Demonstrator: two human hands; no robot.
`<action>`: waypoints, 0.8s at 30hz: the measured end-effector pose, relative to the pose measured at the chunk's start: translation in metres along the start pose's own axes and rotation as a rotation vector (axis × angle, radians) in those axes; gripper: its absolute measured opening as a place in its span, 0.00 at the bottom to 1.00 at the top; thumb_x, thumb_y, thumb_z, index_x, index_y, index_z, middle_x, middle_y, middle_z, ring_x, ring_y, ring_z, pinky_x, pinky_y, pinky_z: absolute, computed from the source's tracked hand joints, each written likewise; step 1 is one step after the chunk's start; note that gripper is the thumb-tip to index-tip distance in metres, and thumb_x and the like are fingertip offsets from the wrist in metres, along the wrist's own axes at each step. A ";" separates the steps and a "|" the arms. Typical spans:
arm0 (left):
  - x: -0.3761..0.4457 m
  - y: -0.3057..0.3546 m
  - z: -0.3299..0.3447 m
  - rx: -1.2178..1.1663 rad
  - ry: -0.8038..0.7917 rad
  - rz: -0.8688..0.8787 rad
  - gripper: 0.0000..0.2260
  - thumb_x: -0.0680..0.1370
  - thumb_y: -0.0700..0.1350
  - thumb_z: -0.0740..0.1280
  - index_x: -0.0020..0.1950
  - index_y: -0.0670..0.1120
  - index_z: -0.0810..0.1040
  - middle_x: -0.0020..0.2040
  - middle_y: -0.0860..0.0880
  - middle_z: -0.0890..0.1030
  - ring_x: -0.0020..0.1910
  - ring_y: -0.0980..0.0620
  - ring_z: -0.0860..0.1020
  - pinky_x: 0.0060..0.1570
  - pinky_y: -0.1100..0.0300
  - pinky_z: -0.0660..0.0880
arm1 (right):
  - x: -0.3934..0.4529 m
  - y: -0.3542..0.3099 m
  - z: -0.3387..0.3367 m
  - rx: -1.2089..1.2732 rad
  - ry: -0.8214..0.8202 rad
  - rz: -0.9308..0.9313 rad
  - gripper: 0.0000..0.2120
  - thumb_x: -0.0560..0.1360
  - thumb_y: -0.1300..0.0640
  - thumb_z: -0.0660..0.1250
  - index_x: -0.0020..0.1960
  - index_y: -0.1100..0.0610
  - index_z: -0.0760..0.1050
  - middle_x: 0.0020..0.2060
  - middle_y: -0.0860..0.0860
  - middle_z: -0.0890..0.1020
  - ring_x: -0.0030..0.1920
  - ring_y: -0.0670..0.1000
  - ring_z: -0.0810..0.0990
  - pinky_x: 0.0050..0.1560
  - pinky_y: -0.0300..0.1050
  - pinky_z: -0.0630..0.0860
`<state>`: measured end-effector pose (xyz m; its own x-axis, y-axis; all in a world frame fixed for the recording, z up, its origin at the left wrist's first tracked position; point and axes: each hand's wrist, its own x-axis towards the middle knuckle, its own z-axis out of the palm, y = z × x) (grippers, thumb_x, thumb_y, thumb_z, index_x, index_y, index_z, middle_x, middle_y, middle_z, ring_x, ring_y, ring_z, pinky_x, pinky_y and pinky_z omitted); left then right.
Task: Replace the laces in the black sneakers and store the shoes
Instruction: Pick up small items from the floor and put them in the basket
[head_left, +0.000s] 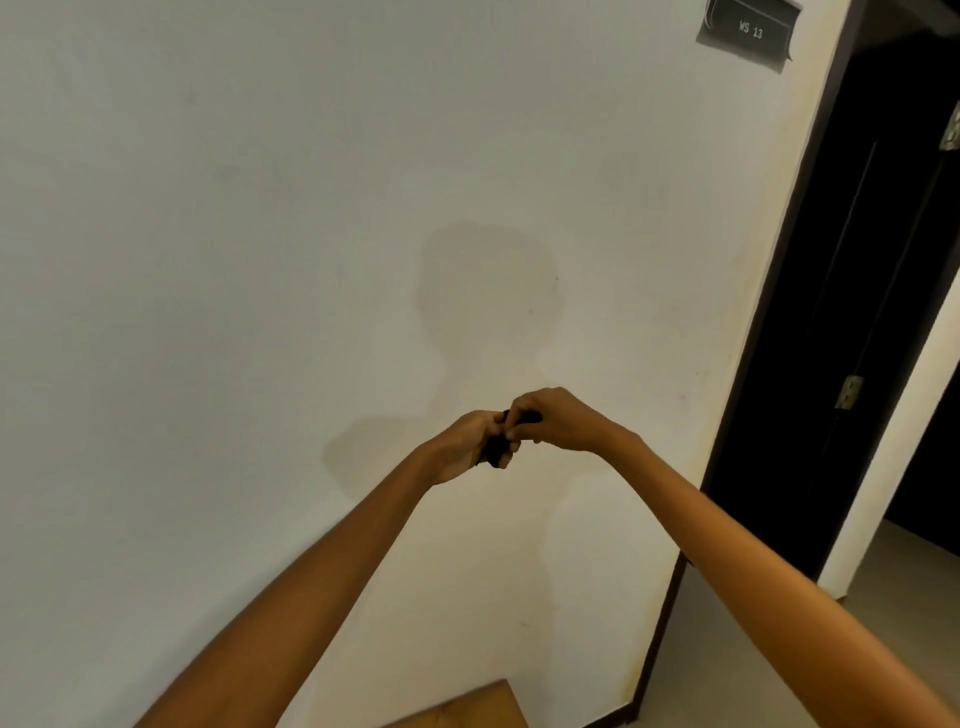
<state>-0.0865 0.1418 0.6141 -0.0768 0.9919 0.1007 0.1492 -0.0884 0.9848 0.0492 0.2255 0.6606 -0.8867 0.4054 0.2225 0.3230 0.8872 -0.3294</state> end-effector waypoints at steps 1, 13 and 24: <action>-0.001 -0.001 -0.002 -0.005 -0.016 -0.004 0.14 0.78 0.34 0.48 0.45 0.40 0.73 0.34 0.47 0.74 0.31 0.51 0.71 0.36 0.60 0.69 | 0.000 0.004 0.005 0.029 0.041 -0.006 0.04 0.75 0.58 0.69 0.46 0.58 0.79 0.41 0.47 0.78 0.40 0.46 0.76 0.41 0.31 0.70; -0.018 -0.059 -0.013 -0.299 0.043 -0.242 0.26 0.81 0.60 0.47 0.34 0.45 0.70 0.23 0.52 0.61 0.20 0.57 0.57 0.21 0.66 0.55 | -0.005 0.014 0.114 1.146 0.138 0.151 0.10 0.79 0.55 0.61 0.55 0.59 0.76 0.44 0.53 0.81 0.49 0.53 0.81 0.50 0.48 0.79; -0.099 -0.200 -0.017 -0.610 0.919 -0.588 0.18 0.82 0.47 0.52 0.32 0.44 0.63 0.25 0.48 0.61 0.19 0.55 0.58 0.20 0.69 0.56 | -0.021 -0.044 0.311 1.180 0.128 0.472 0.13 0.77 0.58 0.66 0.60 0.54 0.78 0.51 0.47 0.83 0.52 0.45 0.81 0.51 0.36 0.78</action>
<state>-0.1253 0.0601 0.4099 -0.6728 0.4869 -0.5570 -0.6029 0.0754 0.7942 -0.0490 0.1095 0.3844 -0.7071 0.7033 -0.0737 0.0500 -0.0543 -0.9973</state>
